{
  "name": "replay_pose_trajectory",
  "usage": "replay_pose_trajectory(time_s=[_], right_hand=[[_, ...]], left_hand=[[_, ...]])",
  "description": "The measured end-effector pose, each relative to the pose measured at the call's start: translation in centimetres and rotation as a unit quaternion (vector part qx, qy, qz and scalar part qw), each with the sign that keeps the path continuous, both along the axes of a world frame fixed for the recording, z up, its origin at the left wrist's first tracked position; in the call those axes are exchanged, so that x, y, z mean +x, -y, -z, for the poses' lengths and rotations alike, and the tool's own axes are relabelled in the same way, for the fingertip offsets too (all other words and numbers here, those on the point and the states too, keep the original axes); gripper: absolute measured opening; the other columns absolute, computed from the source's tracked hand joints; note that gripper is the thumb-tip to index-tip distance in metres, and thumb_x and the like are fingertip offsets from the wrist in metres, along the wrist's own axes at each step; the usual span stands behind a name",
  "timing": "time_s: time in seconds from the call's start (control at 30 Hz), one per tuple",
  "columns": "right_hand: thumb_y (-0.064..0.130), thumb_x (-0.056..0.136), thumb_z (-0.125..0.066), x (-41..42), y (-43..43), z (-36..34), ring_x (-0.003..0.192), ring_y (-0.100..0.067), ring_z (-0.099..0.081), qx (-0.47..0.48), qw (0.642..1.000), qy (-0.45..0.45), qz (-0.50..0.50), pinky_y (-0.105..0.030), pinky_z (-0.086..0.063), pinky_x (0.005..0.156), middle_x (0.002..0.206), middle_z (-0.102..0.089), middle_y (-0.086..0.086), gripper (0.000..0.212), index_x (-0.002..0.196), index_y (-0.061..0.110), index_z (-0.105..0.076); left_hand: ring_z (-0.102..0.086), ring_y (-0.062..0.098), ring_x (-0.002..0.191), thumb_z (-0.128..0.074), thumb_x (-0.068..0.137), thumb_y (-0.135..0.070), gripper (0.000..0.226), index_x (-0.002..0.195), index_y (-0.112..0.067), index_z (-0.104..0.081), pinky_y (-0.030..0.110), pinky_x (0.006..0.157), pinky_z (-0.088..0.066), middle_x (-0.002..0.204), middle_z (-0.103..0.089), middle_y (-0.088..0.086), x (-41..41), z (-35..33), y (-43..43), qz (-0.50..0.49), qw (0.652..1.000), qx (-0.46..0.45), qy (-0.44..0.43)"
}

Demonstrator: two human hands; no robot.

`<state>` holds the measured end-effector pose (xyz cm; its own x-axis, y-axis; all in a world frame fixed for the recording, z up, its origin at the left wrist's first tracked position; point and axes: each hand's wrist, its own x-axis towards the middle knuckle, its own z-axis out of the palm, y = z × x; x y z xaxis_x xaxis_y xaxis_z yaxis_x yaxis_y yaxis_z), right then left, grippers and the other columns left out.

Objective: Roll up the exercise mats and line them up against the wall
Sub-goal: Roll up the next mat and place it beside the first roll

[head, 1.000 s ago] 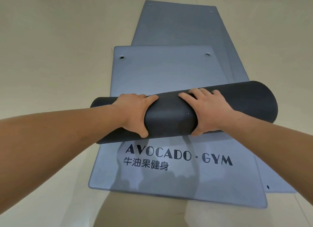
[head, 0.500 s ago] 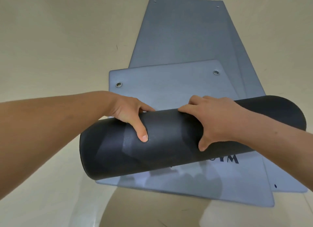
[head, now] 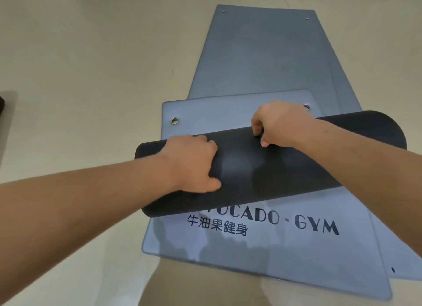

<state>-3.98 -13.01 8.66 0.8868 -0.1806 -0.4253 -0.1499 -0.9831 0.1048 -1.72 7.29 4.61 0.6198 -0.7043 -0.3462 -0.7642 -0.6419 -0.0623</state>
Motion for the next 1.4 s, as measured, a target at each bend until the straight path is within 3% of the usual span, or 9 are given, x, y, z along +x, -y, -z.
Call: replay_pose_trajectory(time_s=[0.1, 0.2, 0.43, 0.7, 0.9, 1.03, 1.13, 1.27, 1.4], right_hand=[[0.004, 0.091, -0.06, -0.2, -0.3, 1.0, 0.101, -0.028, -0.063, 0.008, 1.0, 0.015, -0.01, -0.03, -0.047, 0.077, 0.116, -0.068, -0.003, 0.031, 0.11, 0.025, -0.073], [0.029, 0.09, -0.061, -1.0, 0.0, 1.1, 0.122, -0.03, -0.058, 0.028, 0.999, -0.025, -0.014, -0.043, -0.054, 0.095, 0.131, -0.063, -0.003, 0.046, 0.135, 0.025, -0.063], [0.092, 0.046, -0.074, -3.9, 1.0, 5.2, 0.151, -0.042, -0.014, -0.111, 0.99, -0.03, -0.079, -0.071, -0.029, 0.113, 0.164, -0.009, -0.015, 0.158, 0.159, 0.038, 0.021], [0.088, 0.048, -0.075, -6.1, 2.9, 7.7, 0.157, -0.041, 0.001, -0.084, 0.986, 0.06, -0.133, -0.071, -0.007, 0.121, 0.172, -0.002, -0.013, 0.156, 0.16, 0.037, 0.021], [0.08, 0.043, -0.079, -4.7, 3.5, 4.5, 0.142, -0.029, -0.037, -0.049, 0.983, 0.054, -0.167, -0.057, -0.038, 0.111, 0.156, -0.035, -0.002, 0.142, 0.157, 0.039, -0.006], [0.058, 0.043, -0.096, -5.6, 4.4, 1.8, 0.145, -0.016, -0.034, 0.055, 0.985, -0.064, -0.152, -0.043, -0.03, 0.12, 0.159, -0.032, 0.013, 0.142, 0.158, 0.047, -0.014], [0.053, 0.057, -0.094, -7.0, 4.5, 1.1, 0.157, -0.021, -0.011, 0.074, 0.986, -0.103, -0.106, -0.051, -0.01, 0.128, 0.169, -0.013, 0.005, 0.134, 0.159, 0.054, -0.007], [0.061, 0.084, -0.072, -7.8, 4.0, 0.1, 0.156, -0.02, -0.015, 0.068, 0.994, -0.021, -0.082, -0.049, -0.034, 0.12, 0.17, -0.014, 0.009, 0.095, 0.158, 0.056, -0.013], [0.094, 0.066, -0.06, -7.6, 2.2, 1.7, 0.16, -0.023, 0.005, 0.043, 0.995, -0.022, -0.083, -0.059, -0.015, 0.127, 0.174, 0.003, 0.004, 0.124, 0.161, 0.049, 0.005]], left_hand=[[-0.033, 0.031, 0.145, -0.075, 0.063, -0.081, 0.137, 0.163, -0.018, -0.006, 0.048, 0.112, -0.044, 0.159, -0.027, 0.008, -0.6, 1.7, -0.8, -0.037, 0.999, 0.018, -0.024], [-0.024, 0.032, 0.146, -0.078, 0.064, -0.077, 0.139, 0.162, -0.021, 0.003, 0.049, 0.123, -0.03, 0.161, -0.019, 0.008, -0.5, 3.4, -1.6, -0.02, 0.999, -0.041, 0.015], [0.0, 0.041, 0.158, -0.081, 0.056, -0.082, 0.16, 0.157, -0.029, 0.032, 0.059, 0.128, -0.011, 0.171, 0.005, 0.015, -0.4, 5.4, -1.5, -0.014, 1.0, 0.005, 0.012], [-0.026, 0.037, 0.146, -0.085, 0.054, -0.069, 0.153, 0.159, -0.031, 0.019, 0.056, 0.118, -0.033, 0.161, -0.019, 0.015, 1.5, 5.0, -1.1, 0.014, 1.0, 0.005, 0.021], [-0.055, 0.025, 0.117, -0.082, 0.054, -0.068, 0.137, 0.158, -0.035, 0.001, 0.047, 0.098, -0.053, 0.136, -0.049, 0.002, 1.7, 2.2, -0.5, 0.012, 0.999, -0.001, -0.037], [-0.065, 0.017, 0.094, -0.087, 0.046, -0.064, 0.112, 0.141, -0.042, -0.031, 0.042, 0.083, -0.06, 0.109, -0.062, -0.012, -1.2, 1.3, -0.6, -0.035, 0.979, -0.032, -0.198], [-0.066, 0.007, 0.103, -0.095, 0.049, -0.057, 0.1, 0.133, -0.049, -0.041, 0.035, 0.09, -0.058, 0.116, -0.063, -0.021, -1.5, 1.3, -1.7, -0.082, 0.946, -0.053, -0.31], [-0.066, 0.008, 0.117, -0.103, 0.044, -0.052, 0.126, 0.153, -0.046, -0.038, 0.037, 0.105, -0.053, 0.134, -0.061, -0.021, 3.1, 1.4, -3.5, -0.156, 0.91, -0.079, -0.375], [-0.049, 0.012, 0.139, -0.099, 0.052, -0.061, 0.135, 0.163, -0.034, -0.027, 0.036, 0.115, -0.041, 0.156, -0.045, -0.012, 5.9, 1.3, -5.0, -0.168, 0.928, -0.112, -0.313]])
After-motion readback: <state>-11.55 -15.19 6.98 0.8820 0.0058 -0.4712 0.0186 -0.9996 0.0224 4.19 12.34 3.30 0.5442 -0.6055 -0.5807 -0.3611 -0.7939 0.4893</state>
